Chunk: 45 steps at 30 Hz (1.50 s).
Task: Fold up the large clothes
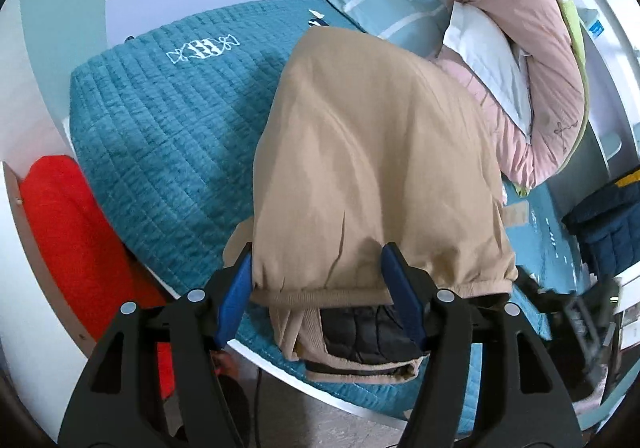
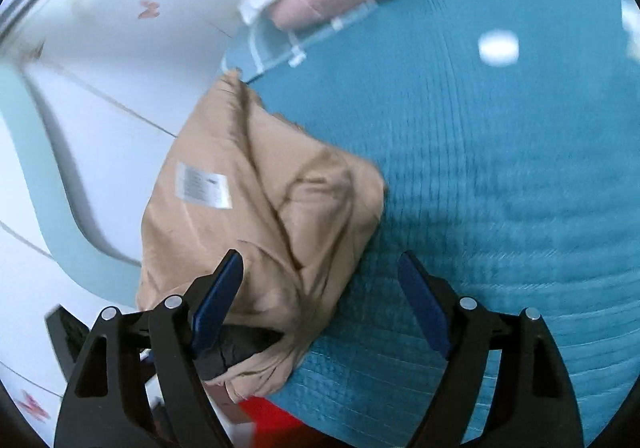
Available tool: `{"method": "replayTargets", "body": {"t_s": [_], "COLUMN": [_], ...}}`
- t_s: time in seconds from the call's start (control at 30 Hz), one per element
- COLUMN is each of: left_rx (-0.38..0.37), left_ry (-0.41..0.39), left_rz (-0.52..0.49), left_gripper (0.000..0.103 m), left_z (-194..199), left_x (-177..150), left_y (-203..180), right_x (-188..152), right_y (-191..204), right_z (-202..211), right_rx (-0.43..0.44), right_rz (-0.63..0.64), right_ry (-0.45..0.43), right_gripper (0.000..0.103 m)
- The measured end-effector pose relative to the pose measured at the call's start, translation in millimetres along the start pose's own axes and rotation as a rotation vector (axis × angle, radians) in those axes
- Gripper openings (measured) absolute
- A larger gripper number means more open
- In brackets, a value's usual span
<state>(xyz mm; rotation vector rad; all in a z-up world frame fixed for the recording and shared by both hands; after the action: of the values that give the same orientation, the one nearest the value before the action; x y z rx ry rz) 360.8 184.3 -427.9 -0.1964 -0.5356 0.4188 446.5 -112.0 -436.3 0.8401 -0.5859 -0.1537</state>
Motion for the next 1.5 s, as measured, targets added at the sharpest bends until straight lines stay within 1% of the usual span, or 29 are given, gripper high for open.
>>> {"method": "replayTargets", "body": {"t_s": [0.03,0.07,0.1,0.13,0.17,0.2,0.23,0.27,0.3,0.33,0.4,0.43,0.47,0.5,0.63,0.73,0.8,0.83,0.87,0.93,0.97,1.0,1.07,1.1,1.17,1.23,1.27,1.37,1.5], "left_rx": [0.003,0.01,0.016,0.022,0.028,0.031,0.031,0.033,0.039,0.044,0.042,0.038,0.035,0.034,0.038,0.037,0.042,0.044,0.043,0.046,0.05,0.05,0.067,0.07,0.079,0.084,0.086,0.087,0.088], "left_ry": [0.001,0.0,-0.003,-0.007,-0.007,-0.008,-0.008,-0.006,-0.001,0.001,0.007,0.013,0.019,0.024,0.044,0.04,0.023,0.008,-0.009,-0.043,-0.063,-0.085,-0.125,-0.142,-0.196,-0.244,-0.273,-0.377,-0.505], "left_rz": [0.0,0.0,-0.004,-0.013,-0.02,-0.025,-0.028,-0.031,-0.035,-0.037,-0.042,-0.044,-0.045,-0.046,-0.054,-0.069,-0.084,-0.093,-0.102,-0.121,-0.137,-0.156,-0.184,-0.194,-0.215,-0.232,-0.249,-0.315,-0.379], "left_gripper": [0.064,0.064,0.064,0.066,0.07,0.071,0.073,0.074,0.075,0.075,0.075,0.075,0.075,0.075,0.076,0.076,0.076,0.077,0.079,0.08,0.081,0.081,0.084,0.084,0.088,0.089,0.089,0.091,0.093], "left_z": [1.7,2.5,4.2,6.1,7.7,9.1,9.4,9.8,9.7,9.6,10.4,10.5,10.1,9.9,8.4,16.0,25.4,33.5,42.0,57.9,67.5,78.3,98.1,106.7,133.7,158.4,172.5,221.6,285.6], "left_x": [-1.1,-1.3,-1.6,-2.6,-3.9,-5.3,-5.9,-7.5,-9.4,-10.5,-13.9,-16.6,-18.7,-20.2,-28.3,-32.3,-33.2,-33.5,-34.0,-35.1,-36.1,-37.5,-39.9,-40.8,-43.1,-45.4,-45.8,-51.2,-64.9], "left_y": [0.3,-0.1,-0.5,-1.8,-2.6,-3.5,-4.1,-4.7,-4.7,-4.4,-4.6,-4.7,-4.9,-5.1,-7.5,-11.5,-14.9,-17.7,-21.4,-29.0,-34.2,-40.3,-50.6,-55.0,-67.8,-80.6,-88.1,-115.4,-148.5], "right_x": [-9.3,-39.7,-42.1,-58.2,-62.5,-55.9,-64.3,-69.7,-71.8,-74.6,-75.5,-74.6,-70.2,-71.1,-76.2,-79.8,-87.9,-87.2,-90.9,-85.8,-84.0,-83.7,-79.4,-79.4,-72.8,-70.9,-69.5,-67.1,-71.2], "right_y": [15.5,35.4,50.2,62.7,82.5,103.9,108.1,119.8,109.8,94.7,53.4,39.1,34.9,30.8,30.8,37.0,44.9,49.0,55.1,63.9,69.7,73.4,89.1,90.9,104.8,122.1,128.7,140.9,164.1], "right_z": [0.2,0.8,2.3,22.2,14.0,-0.1,-11.7,-30.1,-39.1,-41.9,-53.8,-53.9,-54.2,-54.7,-56.3,-46.6,-25.3,-17.9,-4.6,16.3,28.1,41.3,72.4,92.3,115.0,146.3,163.6,209.9,270.4], "right_rx": [0.025,0.048,0.08,0.109,0.15,0.169,0.153,0.116,0.061,0.009,-0.047,-0.052,-0.049,-0.056,-0.087,-0.088,-0.103,-0.108,-0.11,-0.107,-0.104,-0.103,-0.106,-0.111,-0.129,-0.149,-0.161,-0.188,-0.199], "right_rz": [0.051,0.103,0.163,0.204,0.256,0.286,0.32,0.339,0.343,0.315,0.188,0.138,0.114,0.115,0.159,0.156,0.176,0.187,0.196,0.223,0.243,0.261,0.308,0.331,0.376,0.428,0.456,0.496,0.529], "right_ry": [-0.007,-0.009,-0.003,0.012,0.046,0.081,0.132,0.157,0.177,0.194,0.228,0.229,0.231,0.236,0.239,0.236,0.23,0.22,0.211,0.179,0.163,0.149,0.113,0.094,0.05,0.006,-0.023,-0.1,-0.192], "right_gripper": [0.074,0.061,0.053,0.042,0.034,0.031,0.026,0.024,0.024,0.023,0.019,0.018,0.016,0.014,0.014,0.016,0.017,0.021,0.027,0.034,0.036,0.037,0.048,0.051,0.059,0.065,0.07,0.079,0.086]}}
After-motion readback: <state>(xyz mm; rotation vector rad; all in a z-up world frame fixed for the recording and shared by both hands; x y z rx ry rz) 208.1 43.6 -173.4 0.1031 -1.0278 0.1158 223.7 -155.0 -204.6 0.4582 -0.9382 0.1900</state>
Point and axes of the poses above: each gripper's, at about its wrist camera, not at the fingertips, and z roughly against the way its jaws point, y to its left, x to its top, the point moved 9 cm from there along -z, roughly the way its jaws point, and after that the axes turned 9 degrees about x, right-handed, at the moved point
